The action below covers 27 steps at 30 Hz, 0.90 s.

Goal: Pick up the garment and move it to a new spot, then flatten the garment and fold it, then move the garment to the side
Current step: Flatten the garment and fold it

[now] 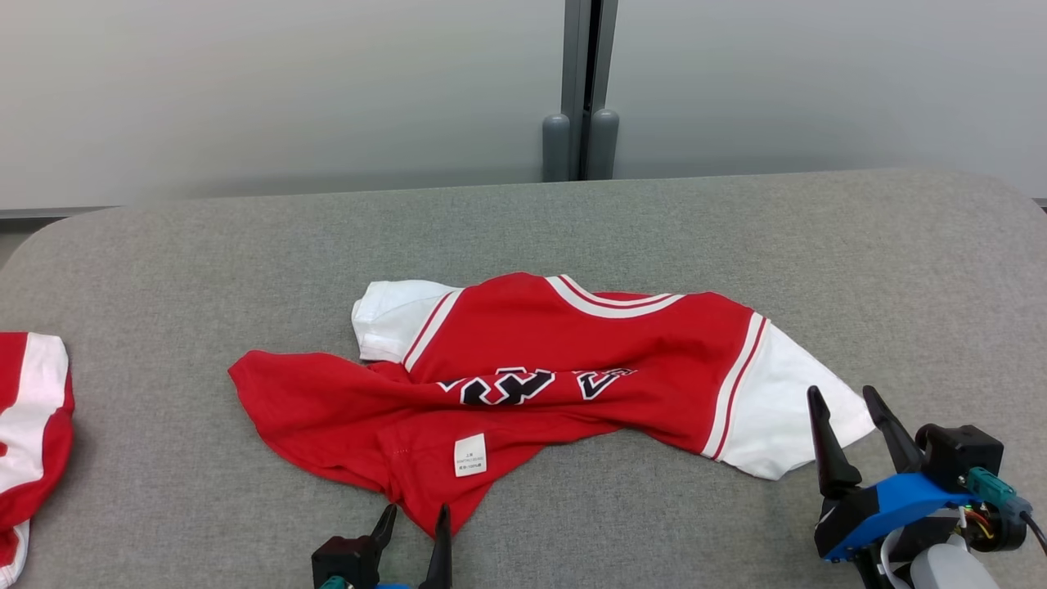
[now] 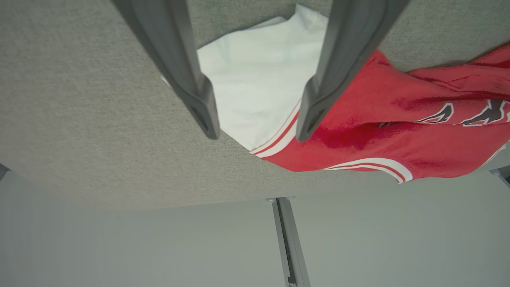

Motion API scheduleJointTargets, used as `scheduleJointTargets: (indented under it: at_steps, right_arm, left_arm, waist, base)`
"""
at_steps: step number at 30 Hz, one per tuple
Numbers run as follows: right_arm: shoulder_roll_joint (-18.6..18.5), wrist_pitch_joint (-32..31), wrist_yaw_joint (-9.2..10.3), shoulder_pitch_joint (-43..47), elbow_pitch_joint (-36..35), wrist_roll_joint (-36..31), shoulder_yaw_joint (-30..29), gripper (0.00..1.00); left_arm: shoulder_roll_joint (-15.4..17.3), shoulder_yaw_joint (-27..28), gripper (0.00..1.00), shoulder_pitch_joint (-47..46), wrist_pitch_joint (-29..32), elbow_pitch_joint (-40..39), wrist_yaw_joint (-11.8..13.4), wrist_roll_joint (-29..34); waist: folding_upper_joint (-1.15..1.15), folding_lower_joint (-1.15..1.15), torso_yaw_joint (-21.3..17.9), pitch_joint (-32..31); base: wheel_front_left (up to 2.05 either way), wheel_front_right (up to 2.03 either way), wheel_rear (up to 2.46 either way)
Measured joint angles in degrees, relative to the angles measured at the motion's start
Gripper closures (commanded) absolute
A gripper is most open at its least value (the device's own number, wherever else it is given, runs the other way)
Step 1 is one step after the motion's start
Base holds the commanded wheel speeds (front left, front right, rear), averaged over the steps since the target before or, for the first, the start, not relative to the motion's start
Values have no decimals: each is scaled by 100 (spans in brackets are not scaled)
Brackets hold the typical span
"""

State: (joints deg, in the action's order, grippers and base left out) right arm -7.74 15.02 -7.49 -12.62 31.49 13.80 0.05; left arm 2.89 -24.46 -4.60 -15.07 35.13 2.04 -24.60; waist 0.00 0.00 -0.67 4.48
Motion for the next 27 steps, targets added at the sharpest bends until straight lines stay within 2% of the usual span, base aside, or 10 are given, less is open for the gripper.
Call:
scheduleJointTargets:
  at_steps: [16, 27]
  right_arm:
    - [-23, 0, 0, -13, -7, 4, 96, 0]
    - [-15, 0, 0, -128, -66, 22, 178, 0]
  left_arm:
    - [-2, -99, 0, -175, 0, 11, -127, -130]
    - [-1, 324, 0, -548, 0, 186, -98, -147]
  waist:
    - [0, 0, -65, 98]
    - [0, 1, -195, 298]
  base:
    - [0, 0, 0]
    - [0, 0, 0]
